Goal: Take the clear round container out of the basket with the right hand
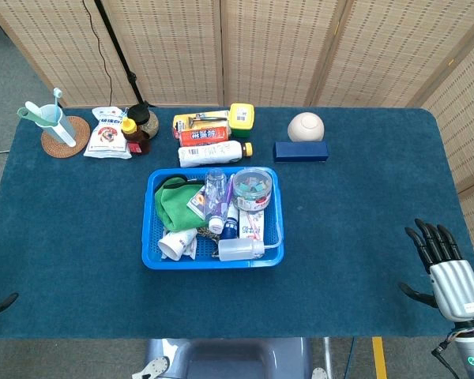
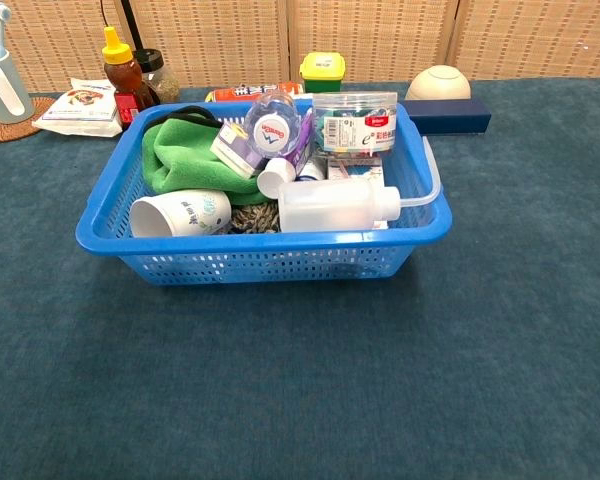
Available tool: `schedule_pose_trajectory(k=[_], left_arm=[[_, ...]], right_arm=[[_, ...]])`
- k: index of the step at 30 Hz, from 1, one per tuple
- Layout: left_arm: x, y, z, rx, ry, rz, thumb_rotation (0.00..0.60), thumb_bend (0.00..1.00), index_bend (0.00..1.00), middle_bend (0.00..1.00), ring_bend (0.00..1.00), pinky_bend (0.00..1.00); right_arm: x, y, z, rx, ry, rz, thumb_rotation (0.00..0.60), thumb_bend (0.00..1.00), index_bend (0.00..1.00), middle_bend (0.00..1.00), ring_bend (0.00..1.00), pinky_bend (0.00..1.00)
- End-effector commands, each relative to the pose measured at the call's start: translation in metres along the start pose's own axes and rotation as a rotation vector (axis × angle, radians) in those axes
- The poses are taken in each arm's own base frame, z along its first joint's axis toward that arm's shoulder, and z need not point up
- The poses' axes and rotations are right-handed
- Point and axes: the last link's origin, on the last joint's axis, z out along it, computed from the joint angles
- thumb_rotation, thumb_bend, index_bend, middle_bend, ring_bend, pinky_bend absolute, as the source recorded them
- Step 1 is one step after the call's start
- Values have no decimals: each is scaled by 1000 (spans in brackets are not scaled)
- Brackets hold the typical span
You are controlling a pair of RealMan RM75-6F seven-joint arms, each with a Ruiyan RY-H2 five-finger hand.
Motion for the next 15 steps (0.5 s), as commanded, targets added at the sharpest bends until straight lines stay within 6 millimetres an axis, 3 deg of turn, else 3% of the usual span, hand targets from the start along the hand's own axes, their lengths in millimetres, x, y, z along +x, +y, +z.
schedule_pose_trajectory(k=[1, 6, 15], left_arm=[[0, 0, 0, 2, -2, 2, 600, 0, 0, 0, 0, 0], [-2, 2, 0, 2, 0, 9, 600, 0, 0, 0, 0, 0], [-4, 6, 6, 2, -10, 16, 600, 0, 0, 0, 0, 0]], right_arm=[[-2, -3, 3, 15, -7, 11, 600, 0, 0, 0, 0, 0], [3, -17, 26, 90, -4, 9, 600, 0, 0, 0, 0, 0], [35, -72, 89, 237, -28, 73, 600, 0, 0, 0, 0, 0]])
